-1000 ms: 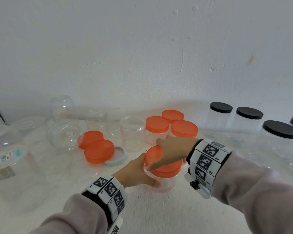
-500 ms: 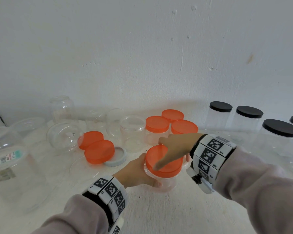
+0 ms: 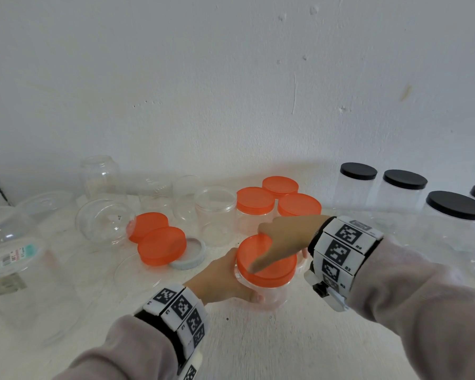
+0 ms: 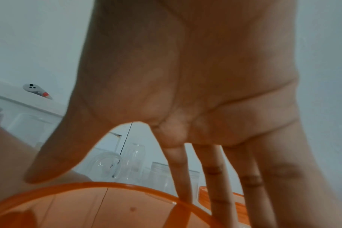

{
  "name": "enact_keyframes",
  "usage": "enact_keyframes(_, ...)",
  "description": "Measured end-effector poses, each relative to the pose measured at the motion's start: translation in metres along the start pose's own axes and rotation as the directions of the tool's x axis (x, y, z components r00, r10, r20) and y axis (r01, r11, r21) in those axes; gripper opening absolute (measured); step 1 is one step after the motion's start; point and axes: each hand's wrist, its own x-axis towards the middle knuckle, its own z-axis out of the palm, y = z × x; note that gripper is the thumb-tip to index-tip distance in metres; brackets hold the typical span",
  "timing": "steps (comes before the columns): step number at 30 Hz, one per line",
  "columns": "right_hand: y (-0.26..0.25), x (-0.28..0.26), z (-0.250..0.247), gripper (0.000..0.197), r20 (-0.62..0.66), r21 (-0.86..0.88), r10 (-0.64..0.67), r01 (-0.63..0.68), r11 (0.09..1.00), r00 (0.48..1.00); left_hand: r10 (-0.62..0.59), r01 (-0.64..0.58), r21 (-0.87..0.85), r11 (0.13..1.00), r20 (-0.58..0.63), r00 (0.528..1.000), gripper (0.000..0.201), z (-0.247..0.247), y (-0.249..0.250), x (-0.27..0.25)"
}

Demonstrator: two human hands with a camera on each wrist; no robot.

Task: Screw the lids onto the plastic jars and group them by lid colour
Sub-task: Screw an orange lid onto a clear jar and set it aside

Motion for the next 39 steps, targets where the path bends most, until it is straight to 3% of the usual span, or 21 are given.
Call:
enact_keyframes(4,0.0013,-0.0004,-0.0017,0.104,0.034,0.021,-0.073,0.072,0.997,0.997,0.001,-0.001,0.005,1.0,0.006,1.0,0.106,-0.0004,0.0003,0.0004)
enact_keyframes(8,-0.0014,-0.0013,-0.0017,0.09,0.061,0.067,-0.165,0.16,0.985,0.985,-0.007,0.007,0.02,1.0,0.005,1.0,0.107,-0.0002,0.0007,0.0002)
enact_keyframes(18,0.0012,0.0035,0.0015,0.098,-0.025,0.008,-0.04,0.04,0.999,0.999,-0.005,0.005,-0.007,1.0,0.007,1.0,0.106,-0.0005,-0.0006,0.0004)
enact_keyframes(21,0.0024,0.0016,0.0001,0.098,0.006,0.068,-0.124,0.123,0.99,0.992,-0.007,0.007,0.0,1.0,0.007,1.0,0.107,-0.0007,-0.0005,0.001)
enact_keyframes(25,-0.0005,-0.0011,-0.0001,0.082,0.021,0.104,-0.214,0.211,0.972,0.977,0.007,-0.007,-0.01,1.0,0.006,1.0,0.108,-0.0001,0.0001,0.0003)
enact_keyframes(33,0.0002,0.0009,0.0004,0.096,-0.017,0.002,-0.044,0.044,0.999,0.999,-0.001,0.001,-0.005,1.0,0.008,1.0,0.103,-0.0003,0.0003,0.0005)
enact_keyframes(39,0.0005,-0.0017,-0.0022,0.09,0.013,0.103,-0.218,0.216,0.971,0.976,-0.002,0.002,0.008,1.0,0.009,1.0,0.107,-0.0002,-0.0008,0.0015)
